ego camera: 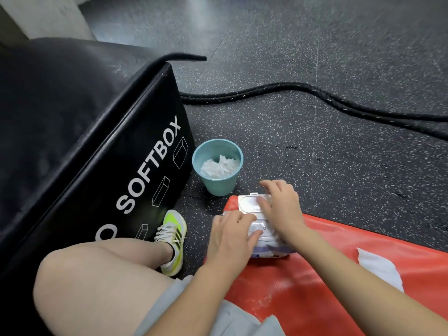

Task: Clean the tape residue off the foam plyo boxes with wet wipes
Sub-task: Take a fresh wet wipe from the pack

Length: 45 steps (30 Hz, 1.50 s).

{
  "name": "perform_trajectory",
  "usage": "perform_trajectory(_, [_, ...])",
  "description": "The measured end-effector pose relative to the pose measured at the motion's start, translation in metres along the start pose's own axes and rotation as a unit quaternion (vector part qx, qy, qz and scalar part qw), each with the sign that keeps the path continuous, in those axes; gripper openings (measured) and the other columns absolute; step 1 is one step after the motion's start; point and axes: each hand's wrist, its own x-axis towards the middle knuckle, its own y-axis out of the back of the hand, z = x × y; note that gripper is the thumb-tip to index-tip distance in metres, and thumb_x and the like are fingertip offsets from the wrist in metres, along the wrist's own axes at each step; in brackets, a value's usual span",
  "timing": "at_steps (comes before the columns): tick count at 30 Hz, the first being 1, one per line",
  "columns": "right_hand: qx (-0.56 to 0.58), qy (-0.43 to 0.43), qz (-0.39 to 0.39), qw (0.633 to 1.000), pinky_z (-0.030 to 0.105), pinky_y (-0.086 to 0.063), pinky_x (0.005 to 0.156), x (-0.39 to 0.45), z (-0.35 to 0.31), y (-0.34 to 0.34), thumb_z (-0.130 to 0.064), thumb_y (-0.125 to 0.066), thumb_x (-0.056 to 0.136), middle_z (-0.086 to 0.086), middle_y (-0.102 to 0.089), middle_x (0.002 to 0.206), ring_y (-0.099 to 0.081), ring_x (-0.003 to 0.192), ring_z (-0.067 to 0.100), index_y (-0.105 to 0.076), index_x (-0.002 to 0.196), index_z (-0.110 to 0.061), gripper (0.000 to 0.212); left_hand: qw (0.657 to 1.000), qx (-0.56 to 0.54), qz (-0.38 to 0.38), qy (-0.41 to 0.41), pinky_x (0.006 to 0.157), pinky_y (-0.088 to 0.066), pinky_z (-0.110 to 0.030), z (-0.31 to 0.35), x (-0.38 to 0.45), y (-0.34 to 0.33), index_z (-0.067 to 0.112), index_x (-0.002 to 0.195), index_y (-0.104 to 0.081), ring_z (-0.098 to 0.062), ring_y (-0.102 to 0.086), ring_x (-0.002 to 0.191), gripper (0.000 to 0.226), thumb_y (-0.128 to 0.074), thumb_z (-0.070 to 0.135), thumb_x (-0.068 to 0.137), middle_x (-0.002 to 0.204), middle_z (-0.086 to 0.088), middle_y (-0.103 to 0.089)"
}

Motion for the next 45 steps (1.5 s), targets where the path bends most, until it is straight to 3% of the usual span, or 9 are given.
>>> perform_trajectory(5, [0.043, 0.092, 0.036, 0.994, 0.038, -0.042, 0.072, -0.06, 0.008, 0.025, -0.021, -0.063, 0.086, 0.0, -0.058, 0.095, -0.055, 0.083, 0.025, -0.067, 0.101, -0.019, 0.016, 0.998, -0.044, -0.033, 0.006, 0.074, -0.051, -0.036, 0.001, 0.001, -0.009, 0.026, 0.095, -0.065, -0.02, -0.059, 0.088, 0.032, -0.053, 0.053, 0.081, 0.09, 0.007, -0.061])
perform_trajectory(8, [0.059, -0.001, -0.026, 0.998, 0.031, -0.042, 0.059, -0.093, -0.003, 0.037, -0.034, -0.06, 0.086, -0.009, -0.06, 0.07, -0.062, 0.066, 0.022, -0.073, 0.1, -0.027, 0.02, 0.996, -0.067, -0.052, 0.019, 0.077, -0.051, -0.038, -0.004, 0.002, -0.011, 0.026, 0.1, -0.065, -0.02, -0.058, 0.092, 0.037, -0.054, 0.054, 0.079, 0.094, 0.007, -0.061])
perform_trajectory(12, [0.08, -0.129, -0.15, 0.977, 0.032, -0.042, 0.061, -0.106, -0.014, 0.038, -0.038, -0.058, 0.09, -0.012, -0.055, 0.051, -0.062, 0.062, 0.014, -0.065, 0.133, -0.034, 0.044, 0.995, -0.068, -0.07, 0.021, 0.083, -0.05, -0.04, -0.002, 0.002, -0.013, 0.023, 0.108, -0.066, -0.022, -0.057, 0.098, 0.04, -0.061, 0.049, 0.077, 0.099, 0.004, -0.061])
perform_trajectory(17, [0.344, -0.259, -0.167, 0.887, 0.021, -0.034, 0.049, -0.102, -0.024, 0.035, -0.001, -0.058, 0.094, -0.007, -0.046, 0.045, -0.037, 0.046, 0.006, -0.064, 0.132, -0.018, 0.042, 0.995, -0.057, -0.082, 0.014, 0.083, -0.05, -0.04, -0.005, 0.0, -0.013, 0.024, 0.11, -0.063, -0.021, -0.056, 0.098, 0.037, -0.066, 0.045, 0.079, 0.101, 0.005, -0.059])
perform_trajectory(21, [0.479, -0.373, -0.147, 0.781, 0.017, -0.023, 0.036, -0.092, -0.033, 0.043, -0.002, -0.056, 0.097, 0.004, -0.042, 0.049, -0.028, 0.037, 0.01, -0.069, 0.117, -0.016, 0.027, 0.995, -0.07, -0.073, 0.02, 0.084, -0.049, -0.037, -0.003, -0.001, -0.01, 0.027, 0.11, -0.064, -0.019, -0.057, 0.099, 0.039, -0.056, 0.051, 0.081, 0.101, 0.006, -0.06])
perform_trajectory(26, [0.541, -0.409, -0.139, 0.722, 0.012, -0.016, 0.037, -0.092, -0.035, 0.042, -0.004, -0.051, 0.098, 0.008, -0.039, 0.053, -0.018, 0.033, 0.008, -0.07, 0.115, -0.012, 0.027, 0.994, -0.08, -0.07, 0.033, 0.083, -0.046, -0.037, 0.0, 0.004, -0.015, 0.028, 0.087, -0.066, -0.017, -0.056, 0.09, 0.021, -0.06, 0.048, 0.083, 0.086, 0.009, -0.06])
perform_trajectory(31, [0.502, -0.402, -0.156, 0.75, 0.013, -0.016, 0.04, -0.082, -0.029, 0.043, -0.001, -0.045, 0.098, 0.001, -0.031, 0.046, -0.018, 0.036, 0.009, -0.072, 0.11, -0.006, 0.029, 0.995, -0.023, -0.066, 0.067, 0.077, -0.044, -0.034, 0.015, 0.008, -0.022, 0.029, 0.07, -0.064, -0.017, -0.058, 0.078, 0.02, -0.072, 0.047, 0.073, 0.071, 0.009, -0.058])
perform_trajectory(37, [0.358, -0.329, -0.21, 0.848, 0.015, -0.022, 0.033, -0.051, -0.02, 0.052, 0.007, -0.04, 0.091, -0.007, -0.037, 0.038, -0.028, 0.03, 0.002, -0.074, 0.093, 0.0, 0.036, 0.987, 0.085, -0.091, 0.097, 0.064, -0.046, -0.03, 0.032, 0.014, -0.021, 0.028, 0.057, -0.063, -0.012, -0.059, 0.063, 0.037, -0.088, 0.055, 0.054, 0.059, 0.009, -0.057])
perform_trajectory(45, [0.322, -0.256, -0.156, 0.898, 0.013, -0.03, 0.042, -0.057, -0.013, 0.041, -0.026, -0.042, 0.07, -0.018, -0.052, 0.043, -0.042, 0.04, 0.0, -0.076, 0.087, -0.015, 0.04, 0.982, 0.1, -0.101, 0.124, 0.06, -0.045, -0.03, 0.038, 0.016, -0.023, 0.023, 0.051, -0.06, -0.016, -0.058, 0.054, 0.031, -0.084, 0.04, 0.06, 0.052, 0.006, -0.057])
